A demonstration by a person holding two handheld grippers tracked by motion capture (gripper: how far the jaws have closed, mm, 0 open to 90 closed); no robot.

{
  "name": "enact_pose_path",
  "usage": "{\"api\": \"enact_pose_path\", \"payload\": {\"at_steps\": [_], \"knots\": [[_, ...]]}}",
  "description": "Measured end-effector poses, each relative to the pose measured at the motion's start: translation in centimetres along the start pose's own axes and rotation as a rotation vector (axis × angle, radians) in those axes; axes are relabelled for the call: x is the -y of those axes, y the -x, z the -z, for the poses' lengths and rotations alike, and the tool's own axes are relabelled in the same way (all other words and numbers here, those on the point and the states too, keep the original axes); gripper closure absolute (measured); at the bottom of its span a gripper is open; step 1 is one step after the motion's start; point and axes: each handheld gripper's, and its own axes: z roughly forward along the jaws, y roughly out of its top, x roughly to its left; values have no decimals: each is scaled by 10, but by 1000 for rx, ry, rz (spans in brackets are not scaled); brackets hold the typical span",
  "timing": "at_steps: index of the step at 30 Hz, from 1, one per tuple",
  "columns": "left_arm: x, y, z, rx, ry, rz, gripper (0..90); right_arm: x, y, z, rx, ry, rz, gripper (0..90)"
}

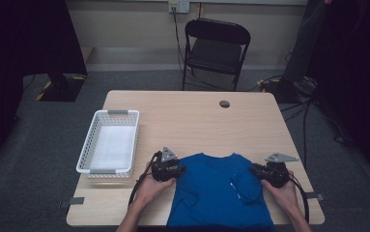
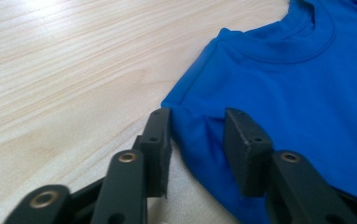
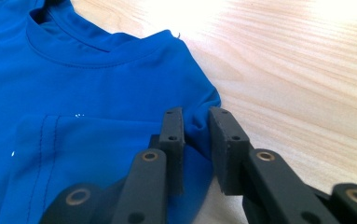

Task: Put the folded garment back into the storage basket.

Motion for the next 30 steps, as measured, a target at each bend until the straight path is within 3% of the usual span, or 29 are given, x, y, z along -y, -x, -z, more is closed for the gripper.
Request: {"api": "enact_pose_path", "payload": {"at_steps": [6, 14, 23, 30], "knots": [[-1, 4, -2, 12, -4, -1, 683, 0, 0, 0, -13, 2, -9, 795], [-1, 3, -3, 45, -4, 31, 830, 0, 1, 0, -20, 2, -23, 813], [-2, 2, -3, 54, -12, 39, 856, -1, 1, 0, -33, -5, -29, 842], [-5, 2, -1, 59, -32, 21, 857, -3, 2, 2, -53, 0, -31, 848]]}}
